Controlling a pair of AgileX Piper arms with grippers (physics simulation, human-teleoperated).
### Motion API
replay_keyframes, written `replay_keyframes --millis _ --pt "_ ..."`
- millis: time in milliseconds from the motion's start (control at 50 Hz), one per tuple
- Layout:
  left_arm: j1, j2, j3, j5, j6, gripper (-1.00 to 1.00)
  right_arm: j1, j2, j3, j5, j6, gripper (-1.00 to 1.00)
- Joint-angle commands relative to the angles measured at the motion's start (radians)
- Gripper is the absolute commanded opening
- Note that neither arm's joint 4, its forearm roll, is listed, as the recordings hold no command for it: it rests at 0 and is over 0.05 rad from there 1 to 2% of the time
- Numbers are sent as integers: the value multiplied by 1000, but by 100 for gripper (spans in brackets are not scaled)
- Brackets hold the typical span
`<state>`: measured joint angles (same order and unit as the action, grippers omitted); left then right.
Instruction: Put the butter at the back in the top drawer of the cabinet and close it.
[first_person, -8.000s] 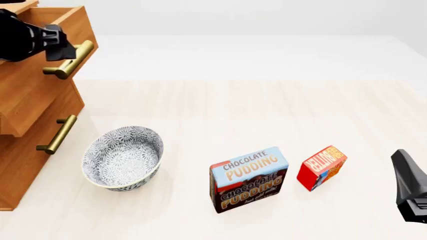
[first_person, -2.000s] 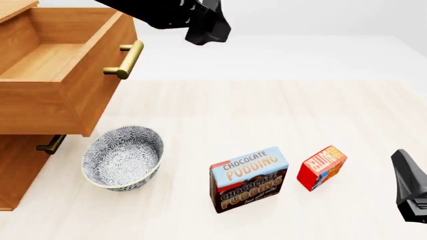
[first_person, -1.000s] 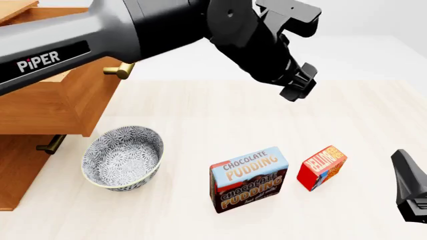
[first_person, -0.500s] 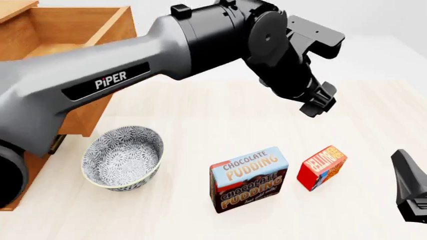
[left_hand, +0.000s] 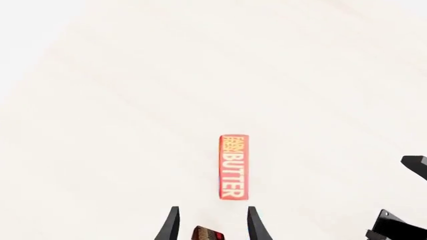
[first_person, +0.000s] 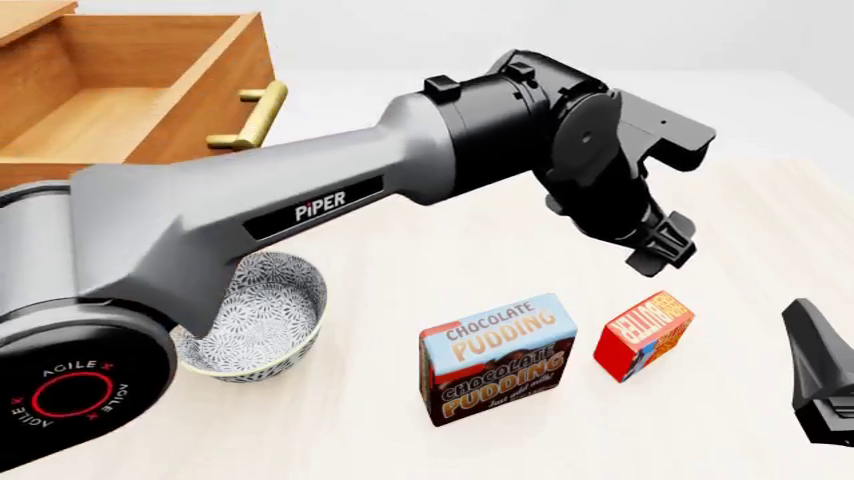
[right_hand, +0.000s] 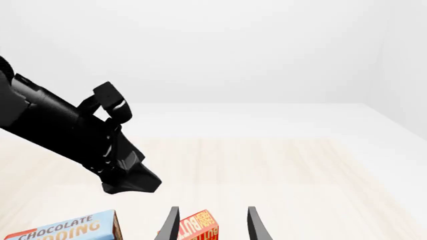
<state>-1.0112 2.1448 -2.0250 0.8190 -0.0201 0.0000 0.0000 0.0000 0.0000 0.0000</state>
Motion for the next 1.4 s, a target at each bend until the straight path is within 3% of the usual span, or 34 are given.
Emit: replay_keyframes --millis 20,640,1400 --pt "-11 52 -37 8 -10 100 0 0 0 0 0 100" --pt "-37 159 -119 36 -42 100 0 0 0 0 0 100" --pt "-52 219 -151 40 -71 100 0 0 0 0 0 100"
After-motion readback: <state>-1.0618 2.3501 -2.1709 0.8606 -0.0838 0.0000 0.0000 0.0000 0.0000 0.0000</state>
